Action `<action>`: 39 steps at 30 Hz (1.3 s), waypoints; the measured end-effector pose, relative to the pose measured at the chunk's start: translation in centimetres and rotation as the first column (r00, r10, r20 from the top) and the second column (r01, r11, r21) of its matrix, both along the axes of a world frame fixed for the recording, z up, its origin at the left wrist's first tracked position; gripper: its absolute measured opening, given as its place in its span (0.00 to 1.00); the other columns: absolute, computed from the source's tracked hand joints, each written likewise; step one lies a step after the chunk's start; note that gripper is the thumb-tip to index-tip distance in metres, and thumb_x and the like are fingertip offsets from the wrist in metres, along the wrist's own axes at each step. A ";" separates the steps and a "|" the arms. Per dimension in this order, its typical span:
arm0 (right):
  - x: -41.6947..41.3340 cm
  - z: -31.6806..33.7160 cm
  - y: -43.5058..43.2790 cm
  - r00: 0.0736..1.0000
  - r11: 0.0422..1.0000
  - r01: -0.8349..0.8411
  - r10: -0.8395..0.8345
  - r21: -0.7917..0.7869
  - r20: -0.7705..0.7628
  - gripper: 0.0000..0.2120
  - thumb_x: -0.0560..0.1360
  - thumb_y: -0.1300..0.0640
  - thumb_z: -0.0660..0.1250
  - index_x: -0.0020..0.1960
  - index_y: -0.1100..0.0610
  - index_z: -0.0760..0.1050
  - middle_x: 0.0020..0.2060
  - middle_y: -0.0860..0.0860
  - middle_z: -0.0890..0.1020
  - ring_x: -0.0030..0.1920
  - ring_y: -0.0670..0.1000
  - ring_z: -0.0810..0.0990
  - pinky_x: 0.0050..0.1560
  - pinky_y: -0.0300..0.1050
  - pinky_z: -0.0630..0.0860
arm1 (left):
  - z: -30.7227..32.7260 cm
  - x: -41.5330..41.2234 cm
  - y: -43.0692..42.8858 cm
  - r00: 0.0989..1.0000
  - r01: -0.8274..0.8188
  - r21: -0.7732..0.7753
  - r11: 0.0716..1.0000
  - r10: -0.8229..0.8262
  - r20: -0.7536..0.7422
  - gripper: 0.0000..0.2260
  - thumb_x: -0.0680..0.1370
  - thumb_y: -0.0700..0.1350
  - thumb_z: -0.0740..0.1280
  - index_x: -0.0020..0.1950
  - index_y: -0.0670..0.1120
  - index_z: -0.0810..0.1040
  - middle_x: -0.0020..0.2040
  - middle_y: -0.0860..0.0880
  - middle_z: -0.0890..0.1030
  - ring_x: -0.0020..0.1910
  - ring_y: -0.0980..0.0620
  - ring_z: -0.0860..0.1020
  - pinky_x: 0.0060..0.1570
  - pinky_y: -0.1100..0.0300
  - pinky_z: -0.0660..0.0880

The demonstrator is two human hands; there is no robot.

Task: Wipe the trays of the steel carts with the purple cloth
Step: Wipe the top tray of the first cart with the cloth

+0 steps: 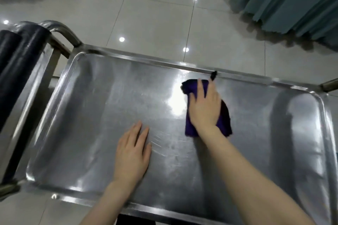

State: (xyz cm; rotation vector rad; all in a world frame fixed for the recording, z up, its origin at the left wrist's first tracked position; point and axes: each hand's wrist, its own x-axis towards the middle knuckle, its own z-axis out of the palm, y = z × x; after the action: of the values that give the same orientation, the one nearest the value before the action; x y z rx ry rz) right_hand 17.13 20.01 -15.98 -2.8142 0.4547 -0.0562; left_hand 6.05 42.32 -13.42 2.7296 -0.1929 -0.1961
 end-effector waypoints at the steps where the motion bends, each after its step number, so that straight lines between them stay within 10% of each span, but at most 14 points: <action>1: 0.2 0.0 3.9 0.996 0.996 -0.090 0.089 0.009 0.009 0.26 0.81 0.49 0.57 0.77 0.55 0.60 0.76 0.60 0.59 0.75 0.60 0.59 0.73 0.54 0.56 | 0.0 0.1 0.6 0.999 0.035 -0.009 0.999 -0.035 -0.006 0.21 0.78 0.49 0.57 0.66 0.41 0.76 0.70 0.42 0.73 0.67 0.41 0.73 0.64 0.46 0.71; 7: 0.8 0.1 12.3 0.886 0.886 -0.461 0.462 0.051 -0.022 0.26 0.82 0.46 0.57 0.78 0.50 0.58 0.78 0.56 0.58 0.77 0.56 0.56 0.75 0.53 0.53 | 0.2 1.6 7.5 0.980 0.196 -0.022 0.980 -0.196 -0.023 0.22 0.78 0.51 0.59 0.67 0.43 0.76 0.71 0.42 0.71 0.66 0.42 0.72 0.62 0.45 0.72; 11: -1.6 0.2 4.7 1.000 0.999 -0.024 0.024 -0.029 -0.011 0.25 0.81 0.49 0.60 0.76 0.53 0.63 0.75 0.60 0.62 0.69 0.64 0.66 0.68 0.59 0.64 | 0.6 3.2 13.5 0.991 0.136 0.030 0.990 -0.136 -0.011 0.22 0.77 0.54 0.57 0.65 0.43 0.78 0.70 0.42 0.72 0.69 0.40 0.70 0.65 0.44 0.69; 16: -1.5 0.6 -0.2 0.898 0.900 0.434 -0.435 -0.024 -0.069 0.25 0.82 0.48 0.57 0.77 0.54 0.60 0.75 0.63 0.60 0.71 0.67 0.63 0.70 0.59 0.61 | 0.8 5.0 18.4 0.991 0.123 0.115 0.986 -0.116 -0.067 0.25 0.76 0.58 0.57 0.66 0.44 0.77 0.70 0.42 0.72 0.69 0.40 0.70 0.67 0.40 0.66; 22: 4.8 0.4 18.6 0.995 0.995 -0.103 0.103 0.006 0.006 0.23 0.79 0.51 0.62 0.73 0.56 0.69 0.73 0.62 0.65 0.64 0.65 0.71 0.65 0.55 0.66 | 2.0 5.5 19.3 0.967 0.223 0.142 0.964 -0.201 -0.156 0.26 0.76 0.59 0.61 0.71 0.49 0.71 0.75 0.45 0.66 0.74 0.44 0.65 0.72 0.40 0.57; 28: 7.3 1.0 27.4 0.827 0.828 -0.558 0.560 0.058 -0.043 0.25 0.82 0.46 0.56 0.77 0.49 0.60 0.77 0.55 0.60 0.76 0.56 0.57 0.76 0.51 0.50 | 6.7 8.9 21.6 0.949 0.316 0.224 0.922 -0.307 -0.076 0.23 0.73 0.49 0.70 0.67 0.46 0.75 0.70 0.43 0.72 0.73 0.43 0.66 0.72 0.43 0.61; 35: 6.0 1.0 13.8 0.991 0.991 0.134 -0.134 -0.001 -0.028 0.25 0.81 0.50 0.60 0.76 0.53 0.63 0.75 0.61 0.62 0.69 0.65 0.66 0.70 0.56 0.61 | 10.9 15.4 23.6 0.878 0.420 0.278 0.864 -0.464 0.116 0.20 0.72 0.45 0.72 0.64 0.43 0.78 0.69 0.40 0.73 0.73 0.40 0.65 0.72 0.42 0.61; 39: 8.5 0.5 16.0 0.983 0.982 0.183 -0.183 0.048 -0.010 0.24 0.82 0.51 0.58 0.76 0.54 0.63 0.76 0.60 0.61 0.76 0.60 0.57 0.73 0.56 0.55 | 11.1 17.9 25.1 0.921 0.337 0.221 0.915 -0.369 0.126 0.25 0.75 0.47 0.69 0.70 0.42 0.71 0.73 0.42 0.68 0.76 0.44 0.59 0.76 0.46 0.52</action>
State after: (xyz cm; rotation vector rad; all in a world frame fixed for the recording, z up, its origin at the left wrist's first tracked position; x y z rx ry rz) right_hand 25.68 36.01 -15.46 -2.7177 0.7058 -0.0741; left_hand 23.96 67.38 -2.36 2.8844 -0.7576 -0.0906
